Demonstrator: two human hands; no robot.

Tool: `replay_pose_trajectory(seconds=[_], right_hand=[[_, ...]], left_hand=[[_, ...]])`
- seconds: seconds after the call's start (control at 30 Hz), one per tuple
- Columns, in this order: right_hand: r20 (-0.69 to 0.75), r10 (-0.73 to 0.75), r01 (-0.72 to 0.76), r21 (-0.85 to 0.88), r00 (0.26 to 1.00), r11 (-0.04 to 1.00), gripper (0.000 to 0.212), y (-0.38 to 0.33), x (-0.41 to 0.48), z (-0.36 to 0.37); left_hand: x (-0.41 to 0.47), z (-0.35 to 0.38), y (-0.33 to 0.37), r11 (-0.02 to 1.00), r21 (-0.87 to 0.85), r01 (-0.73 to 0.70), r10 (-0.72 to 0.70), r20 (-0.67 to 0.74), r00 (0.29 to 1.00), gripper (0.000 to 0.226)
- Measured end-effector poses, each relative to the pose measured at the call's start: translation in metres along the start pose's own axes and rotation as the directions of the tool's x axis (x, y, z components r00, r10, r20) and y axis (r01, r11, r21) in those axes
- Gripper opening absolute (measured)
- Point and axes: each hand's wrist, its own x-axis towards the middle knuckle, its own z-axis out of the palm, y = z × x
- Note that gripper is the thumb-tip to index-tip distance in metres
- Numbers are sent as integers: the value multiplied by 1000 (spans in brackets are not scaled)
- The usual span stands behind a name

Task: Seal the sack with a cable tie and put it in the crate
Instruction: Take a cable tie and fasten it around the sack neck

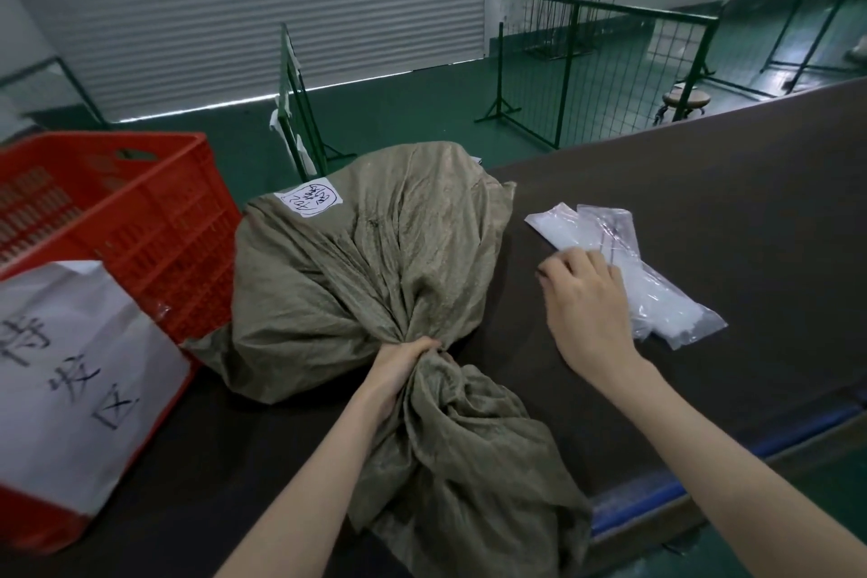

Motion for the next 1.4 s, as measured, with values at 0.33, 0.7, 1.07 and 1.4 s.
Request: replay_pose_trajectory(seconds=[0.33, 0.7, 1.07, 1.4], right_hand=[[-349, -66, 232, 459, 935, 858, 24, -40, 45, -36], [394, -147, -104, 550, 907, 829, 24, -22, 15, 48], [779, -131, -276, 366, 613, 889, 11, -23, -20, 99], [847, -24, -481, 325, 531, 814, 20, -33, -23, 115]], left_hand=[[-1, 0, -5, 999, -49, -16, 14, -36, 999, 30], [0, 2, -4, 986, -165, -14, -4, -107, 994, 32], [-10, -2, -7, 983, -184, 8, -10, -9, 1000, 46], [-37, -10, -4, 779, -627, -19, -34, -72, 997, 49]])
